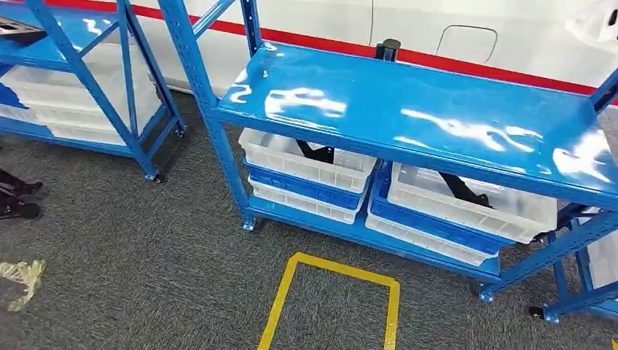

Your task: Take the parts from the cabinet and place them on the table.

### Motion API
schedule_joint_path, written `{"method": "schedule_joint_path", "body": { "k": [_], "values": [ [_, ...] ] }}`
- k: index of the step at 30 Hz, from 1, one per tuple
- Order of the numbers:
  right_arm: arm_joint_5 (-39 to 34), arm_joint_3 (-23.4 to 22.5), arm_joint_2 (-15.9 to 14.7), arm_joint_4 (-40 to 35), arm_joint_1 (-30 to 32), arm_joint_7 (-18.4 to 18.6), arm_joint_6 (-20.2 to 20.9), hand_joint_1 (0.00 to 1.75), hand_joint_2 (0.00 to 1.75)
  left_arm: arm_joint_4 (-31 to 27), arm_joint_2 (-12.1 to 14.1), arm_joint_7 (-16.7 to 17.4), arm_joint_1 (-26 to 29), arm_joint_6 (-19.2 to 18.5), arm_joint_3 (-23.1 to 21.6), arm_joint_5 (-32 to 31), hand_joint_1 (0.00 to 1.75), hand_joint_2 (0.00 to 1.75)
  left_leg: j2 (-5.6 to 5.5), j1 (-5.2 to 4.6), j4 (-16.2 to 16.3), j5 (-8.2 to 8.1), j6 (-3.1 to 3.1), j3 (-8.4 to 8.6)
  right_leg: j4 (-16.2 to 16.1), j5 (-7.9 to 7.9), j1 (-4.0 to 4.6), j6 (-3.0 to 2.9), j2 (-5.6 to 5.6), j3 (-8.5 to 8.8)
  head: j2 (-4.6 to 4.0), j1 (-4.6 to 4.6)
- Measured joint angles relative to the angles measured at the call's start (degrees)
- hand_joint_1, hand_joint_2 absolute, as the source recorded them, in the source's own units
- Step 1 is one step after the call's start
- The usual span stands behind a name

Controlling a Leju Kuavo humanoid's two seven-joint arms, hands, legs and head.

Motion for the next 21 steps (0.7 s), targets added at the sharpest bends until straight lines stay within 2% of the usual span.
{"method": "schedule_joint_path", "body": {
  "k": [1,2,3,4,6,7,8,9,10,11,12,13,14,16,17,18,19,20,21],
  "values": [
    [0.0,0.0,0.0,0.0,0.2,0.0,0.0,0.0,0.0,0.0,0.0,0.0,0.0,0.0,0.0,0.0,0.0,0.0,0.69,-0.09,-0.3,0.36,0.47,0.13,-0.2,0.28,-0.08,0.47,0.59,-0.19,0.0,0.02],
    [0.0,0.0,-0.2,0.0,0.4,0.0,0.0,0.0,0.0,0.0,-0.1,0.0,-0.1,0.0,0.0,0.0,0.0,0.0,1.76,0.66,-1.2,1.09,1.11,0.49,0.5,0.16,0.13,0.61,0.12,-0.69,0.0,0.11],
    [0.2,0.0,-0.1,0.0,0.4,0.0,0.0,0.0,0.0,0.0,0.0,0.0,-0.1,0.0,0.0,0.1,0.0,0.0,2.19,0.36,-1.5,1.27,1.34,0.52,1.9,-0.9,0.44,0.51,-3.22,-1.57,0.0,0.15],
    [0.2,0.0,-0.1,0.0,0.3,0.0,0.0,0.0,0.0,0.0,-0.1,0.0,-0.1,0.0,0.0,0.1,0.0,0.0,3.17,0.35,-1.5,1.39,1.61,0.44,5.4,-3.03,0.55,0.06,-5.0,-3.36,0.0,0.81],
    [0.3,0.0,-0.1,0.0,0.1,0.0,0.0,0.0,0.0,0.0,-0.1,0.0,0.1,0.0,0.0,0.1,0.0,0.0,5.02,0.13,-1.5,1.41,1.65,0.22,14.0,-6.5,0.48,-0.21,-6.01,-7.13,0.0,0.76],
    [0.3,0.0,-0.1,0.0,0.2,0.0,0.0,0.0,0.0,0.0,-0.1,0.0,0.1,0.0,0.0,0.2,0.0,0.0,5.87,0.13,-1.5,1.39,1.65,0.13,17.1,-7.28,0.37,0.05,-6.24,-8.4,0.0,0.85],
    [0.3,0.0,-0.1,0.0,0.3,0.0,0.0,0.0,0.0,0.0,-0.1,0.0,0.1,0.0,0.0,0.2,0.0,0.0,6.57,0.14,-1.5,1.38,1.63,0.12,17.3,-7.01,0.24,0.44,-6.44,-8.35,0.0,0.81],
    [0.3,0.0,-0.2,0.0,0.4,0.0,0.0,0.0,0.0,0.0,-0.1,0.0,0.1,0.0,0.0,0.2,0.0,0.0,7.29,0.21,-1.4,1.33,1.56,0.14,14.6,-5.76,0.07,1.1,-6.7,-6.69,0.0,0.83],
    [0.4,0.0,-0.2,0.0,0.4,0.0,0.0,0.0,0.0,0.0,-0.1,0.0,0.0,0.0,0.0,0.2,0.0,0.0,7.89,0.26,-1.4,1.26,1.46,0.19,10.1,-4.15,-0.03,1.68,-7.26,-4.21,0.0,0.83],
    [0.5,0.0,-0.3,0.0,0.3,0.0,0.0,0.0,0.0,0.0,-0.2,0.0,0.0,0.0,0.0,0.2,0.0,0.0,8.51,0.28,-1.4,1.12,1.23,0.36,4.5,-2.4,-0.07,2.15,-8.87,-1.08,0.0,0.83],
    [0.5,0.0,-0.2,0.0,0.1,0.0,0.0,0.0,0.0,0.0,-0.1,0.0,0.0,0.0,0.0,0.2,0.0,0.0,8.95,0.03,-1.4,0.96,0.95,0.54,0.6,-1.64,0.03,2.16,-12.19,1.33,0.0,0.98],
    [0.5,0.0,-0.2,0.0,-0.3,0.0,0.1,0.0,0.0,0.0,-0.1,0.0,0.0,0.0,0.0,0.2,0.0,0.0,9.65,-0.56,-0.9,0.5,0.38,0.37,-0.4,-1.6,0.47,1.45,-11.9,1.85,0.0,1.11],
    [0.6,0.0,-0.2,0.0,-0.4,0.0,0.1,0.0,0.0,0.0,-0.1,0.0,0.0,0.0,0.0,0.3,0.0,0.0,10.13,-0.54,-1.1,0.55,0.26,0.54,-0.4,-1.42,0.4,0.93,-11.13,1.63,0.0,0.48],
    [0.6,0.0,-0.3,0.0,-0.2,0.0,0.1,0.0,0.0,0.0,-0.1,0.0,-0.2,0.0,0.0,0.4,0.0,0.0,11.36,-0.4,-1.4,0.51,-0.16,1.09,-0.4,-1.43,0.6,0.37,-9.89,1.16,0.0,0.48],
    [0.6,0.0,-0.4,0.0,-0.2,0.0,0.1,0.0,0.0,0.0,-0.1,0.0,-0.3,0.0,0.0,0.4,0.0,0.0,11.55,-0.19,-1.3,0.14,-0.64,1.2,-0.6,-1.19,-0.06,-0.25,-9.21,1.51,0.0,0.41],
    [0.7,0.0,-0.4,0.0,-0.1,-0.1,0.1,0.0,0.0,0.0,-0.1,0.0,-0.3,0.0,0.0,0.4,0.0,0.0,8.89,0.11,-0.3,-0.79,-1.23,0.64,-0.7,-1.06,-0.39,-0.51,-8.77,1.52,0.0,0.31],
    [0.9,0.0,-0.5,0.0,-0.2,-0.4,0.1,0.0,0.0,0.0,-0.1,-0.1,-0.3,0.0,0.0,0.4,0.0,0.0,6.19,0.22,2.8,-2.95,-1.34,-0.64,-0.7,-0.95,-0.37,-1.14,-8.48,1.48,0.0,0.15],
    [1.2,0.0,-0.4,0.0,-0.4,-0.7,0.0,0.0,0.0,0.0,-0.1,-0.1,-0.2,0.0,0.0,0.4,0.0,0.0,4.83,0.3,6.9,-5.17,-1.41,-2.53,-0.7,-0.89,-0.37,-1.49,-8.05,1.39,0.0,0.17],
    [1.4,0.0,-0.3,0.0,-0.5,-1.0,-0.2,0.0,0.0,0.0,-0.1,-0.1,-0.1,0.0,0.0,0.5,0.0,0.0,4.06,0.3,12.3,-7.42,-1.52,-5.09,-0.6,-0.89,-0.27,-1.52,-7.52,1.29,0.0,0.11]
  ]
}}
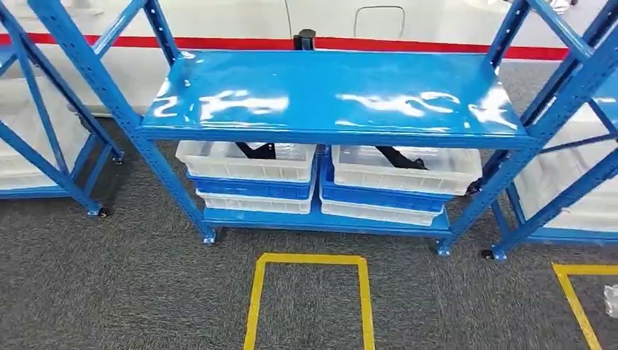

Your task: Take the parts from the cabinet and place them on the table.

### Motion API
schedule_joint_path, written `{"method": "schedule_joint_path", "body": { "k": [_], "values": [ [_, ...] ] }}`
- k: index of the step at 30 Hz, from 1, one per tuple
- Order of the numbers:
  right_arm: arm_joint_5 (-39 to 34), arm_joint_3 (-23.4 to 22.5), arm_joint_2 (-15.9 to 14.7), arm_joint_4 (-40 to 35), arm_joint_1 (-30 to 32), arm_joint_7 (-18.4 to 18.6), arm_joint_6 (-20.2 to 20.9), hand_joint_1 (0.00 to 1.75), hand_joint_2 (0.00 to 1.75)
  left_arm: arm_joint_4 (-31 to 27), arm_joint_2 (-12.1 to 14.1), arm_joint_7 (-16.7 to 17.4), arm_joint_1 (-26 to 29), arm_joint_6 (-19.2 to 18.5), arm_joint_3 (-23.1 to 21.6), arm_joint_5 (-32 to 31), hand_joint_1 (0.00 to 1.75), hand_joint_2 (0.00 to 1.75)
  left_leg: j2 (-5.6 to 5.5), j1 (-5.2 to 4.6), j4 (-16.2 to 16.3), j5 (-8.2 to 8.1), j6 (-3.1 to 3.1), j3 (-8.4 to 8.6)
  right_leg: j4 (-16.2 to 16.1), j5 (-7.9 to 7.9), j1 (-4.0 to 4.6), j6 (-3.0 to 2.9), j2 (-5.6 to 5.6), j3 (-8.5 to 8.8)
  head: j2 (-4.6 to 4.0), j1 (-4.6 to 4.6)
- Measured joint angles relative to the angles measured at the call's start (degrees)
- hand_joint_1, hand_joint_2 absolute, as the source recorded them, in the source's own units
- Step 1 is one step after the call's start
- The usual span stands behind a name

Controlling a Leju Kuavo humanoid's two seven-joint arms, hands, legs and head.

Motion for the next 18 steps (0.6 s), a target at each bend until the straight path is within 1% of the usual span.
{"method": "schedule_joint_path", "body": {
  "k": [1,2,3,4,5,6,7,8,9,10,11,12,13,15,16,17,18],
  "values": [
    [0.2,0.0,0.0,0.0,0.1,-0.1,-0.1,0.0,0.0,0.0,0.0,0.0,0.1,0.0,0.0,0.0,0.0,0.0,-0.25,0.05,4.0,-1.08,-0.06,-2.05,0.0,0.0,0.07,0.0,0.44,0.01,0.0,-0.02],
    [0.2,0.0,0.0,0.0,0.2,-0.1,-0.2,0.0,0.0,0.0,0.0,0.0,0.2,0.0,0.0,0.0,0.0,0.0,-0.26,0.12,4.6,-0.51,-0.04,-2.61,0.0,0.0,0.09,0.0,0.73,0.07,0.0,0.0],
    [0.2,0.0,0.0,0.0,0.2,0.0,-0.3,0.0,0.0,0.0,0.0,0.0,0.2,0.0,0.0,0.0,0.0,0.0,-0.26,0.21,2.9,1.11,0.0,-2.02,0.0,0.0,0.09,0.01,0.99,0.15,0.0,-0.04],
    [0.2,0.0,0.0,0.0,0.2,0.0,-0.4,0.0,0.0,0.0,0.0,-0.1,0.2,0.0,0.0,0.0,0.0,0.0,-0.26,0.34,-1.0,3.73,0.07,-0.28,0.0,0.0,0.06,0.06,1.26,0.24,0.0,-0.02],
    [0.1,0.0,0.0,0.0,0.2,0.0,-0.4,0.0,0.0,0.0,0.0,-0.1,0.2,0.0,0.0,0.0,0.0,0.0,-0.3,0.48,-5.9,6.28,0.15,2.01,0.1,0.0,0.01,0.09,1.49,0.35,0.0,-0.07],
    [0.1,0.0,0.0,0.0,0.1,0.1,-0.4,0.0,0.0,0.0,0.1,-0.1,0.2,0.0,0.0,-0.1,0.0,0.0,-0.69,0.65,-10.2,8.11,0.27,4.1,0.1,0.01,0.05,0.15,1.65,0.39,0.0,-0.06],
    [0.0,0.0,0.0,0.0,0.1,0.1,-0.4,0.0,0.0,0.0,0.1,-0.1,0.1,0.0,0.0,-0.2,0.0,0.0,-1.04,0.49,-12.7,7.87,0.25,5.12,0.4,-0.09,0.81,0.5,1.72,0.23,0.0,-0.07],
    [-0.1,0.0,0.1,0.0,0.1,0.2,-0.4,0.0,0.0,0.0,0.1,-0.1,0.0,0.0,0.0,-0.3,0.0,0.0,-1.05,0.42,-12.7,7.88,0.51,4.9,0.2,0.11,0.71,1.01,1.89,0.03,0.0,0.11],
    [-0.1,0.0,0.0,0.0,0.2,0.2,-0.4,0.0,0.0,0.0,0.1,-0.1,0.1,0.0,0.0,-0.3,0.0,0.0,-1.05,0.36,-13.0,8.08,0.73,4.8,0.3,0.07,0.82,1.17,1.88,-0.12,0.0,0.11],
    [-0.2,0.0,-0.1,0.0,0.2,0.3,-0.4,0.0,0.0,0.0,0.0,-0.1,0.2,0.0,0.0,-0.3,0.0,0.0,-0.97,0.27,-13.1,8.11,0.72,4.78,0.3,-0.14,1.21,0.56,1.84,-0.16,0.0,0.15],
    [-0.2,0.0,-0.1,0.0,0.2,0.3,-0.4,0.0,0.0,0.0,0.1,-0.1,0.2,0.0,0.0,-0.3,0.0,0.0,-0.97,0.07,-13.1,8.13,0.76,4.82,0.2,0.07,0.88,0.65,1.88,-0.15,0.0,0.15],
    [-0.2,0.0,-0.1,0.0,0.2,0.3,-0.3,0.0,0.0,0.0,0.1,-0.1,0.2,0.0,0.0,-0.3,0.0,0.0,-0.95,-0.2,-13.0,8.16,0.88,4.85,0.1,0.11,0.82,0.7,1.88,-0.19,0.0,0.18],
    [-0.2,0.0,-0.1,0.0,0.2,0.3,-0.3,0.0,0.0,0.0,0.1,-0.1,0.2,0.0,0.0,-0.3,0.0,0.0,-0.95,-0.32,-13.0,8.23,1.14,4.84,0.0,0.22,0.75,0.88,1.88,0.01,0.0,0.17],
    [-0.2,0.0,0.0,0.0,0.2,0.3,-0.3,0.0,0.0,0.0,0.1,-0.1,0.1,0.0,0.0,-0.4,0.0,0.0,-0.94,-0.46,-13.0,8.22,1.34,4.82,-0.2,0.42,0.62,1.18,1.89,0.1,0.0,0.15],
    [-0.2,0.0,0.0,0.0,0.2,0.3,-0.3,0.0,1.75,0.0,0.1,-0.1,0.1,0.0,0.0,-0.4,0.0,1.75,-0.94,-0.49,-13.0,8.25,1.41,4.81,-0.3,0.45,0.59,1.23,1.89,0.14,0.0,0.15],
    [-0.2,0.0,0.0,0.0,0.2,0.3,-0.3,0.0,1.75,0.0,0.1,-0.1,0.1,0.0,0.0,-0.4,0.0,1.75,-0.93,-0.49,-13.0,8.22,1.48,4.8,-0.4,0.54,0.59,1.38,1.89,0.16,0.0,0.18],
    [-0.2,0.0,0.0,0.0,0.2,0.3,-0.3,0.0,1.75,0.0,0.1,-0.1,0.1,0.0,0.0,-0.4,0.0,1.75,-0.93,-0.5,-13.0,8.23,1.5,4.77,-0.5,0.55,0.59,1.39,1.89,0.16,0.0,0.17]
  ]
}}
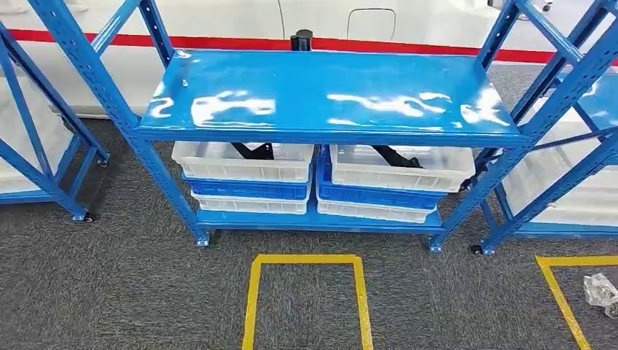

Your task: Take the parts from the cabinet and place them on the table.

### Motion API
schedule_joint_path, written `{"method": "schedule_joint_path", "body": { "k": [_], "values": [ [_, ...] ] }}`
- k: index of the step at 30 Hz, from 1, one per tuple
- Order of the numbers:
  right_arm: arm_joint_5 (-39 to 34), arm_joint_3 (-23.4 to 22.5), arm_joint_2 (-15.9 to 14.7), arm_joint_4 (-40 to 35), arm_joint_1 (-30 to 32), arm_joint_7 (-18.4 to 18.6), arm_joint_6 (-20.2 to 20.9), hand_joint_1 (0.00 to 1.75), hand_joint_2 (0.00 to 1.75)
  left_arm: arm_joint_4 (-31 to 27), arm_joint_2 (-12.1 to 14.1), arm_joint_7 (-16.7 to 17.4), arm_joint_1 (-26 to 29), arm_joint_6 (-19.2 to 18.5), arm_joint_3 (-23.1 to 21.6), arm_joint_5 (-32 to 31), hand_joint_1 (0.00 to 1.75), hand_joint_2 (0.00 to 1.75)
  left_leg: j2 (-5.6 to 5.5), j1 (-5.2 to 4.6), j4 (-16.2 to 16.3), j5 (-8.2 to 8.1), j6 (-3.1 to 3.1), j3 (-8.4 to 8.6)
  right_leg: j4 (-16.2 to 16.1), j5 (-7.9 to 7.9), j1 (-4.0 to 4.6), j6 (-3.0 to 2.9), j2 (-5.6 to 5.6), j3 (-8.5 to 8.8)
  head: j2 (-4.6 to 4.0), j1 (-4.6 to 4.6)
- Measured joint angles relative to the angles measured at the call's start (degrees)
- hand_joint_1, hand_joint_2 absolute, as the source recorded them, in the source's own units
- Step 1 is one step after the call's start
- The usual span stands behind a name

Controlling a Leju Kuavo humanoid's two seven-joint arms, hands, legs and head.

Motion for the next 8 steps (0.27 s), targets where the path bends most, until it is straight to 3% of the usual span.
{"method": "schedule_joint_path", "body": {
  "k": [4,7,8],
  "values": [
    [-0.3,0.0,0.0,0.0,0.0,0.3,0.8,0.0,1.75,0.0,0.0,0.9,0.0,-0.4,0.0,0.5,0.0,1.75,0.05,-0.02,0.0,-0.08,0.12,0.0,0.0,0.01,-0.01,0.05,0.0,-0.02,0.0,-0.02],
    [-1.2,-0.4,0.0,-0.3,0.8,0.3,1.6,0.0,1.75,-0.2,0.6,1.4,0.6,-1.2,-3.0,4.2,0.0,1.75,0.06,0.02,0.0,-0.09,0.13,0.0,0.0,-0.1,0.03,0.27,0.0,-0.01,0.0,-0.02],
    [-1.5,-0.6,-0.1,-0.4,1.2,0.2,1.8,0.0,0.0,-0.4,0.8,1.5,1.0,-1.4,-4.3,5.4,0.0,0.0,0.05,0.05,0.0,-0.09,0.12,0.0,0.0,-0.08,0.05,0.3,0.0,-0.02,0.0,-0.04]
  ]
}}
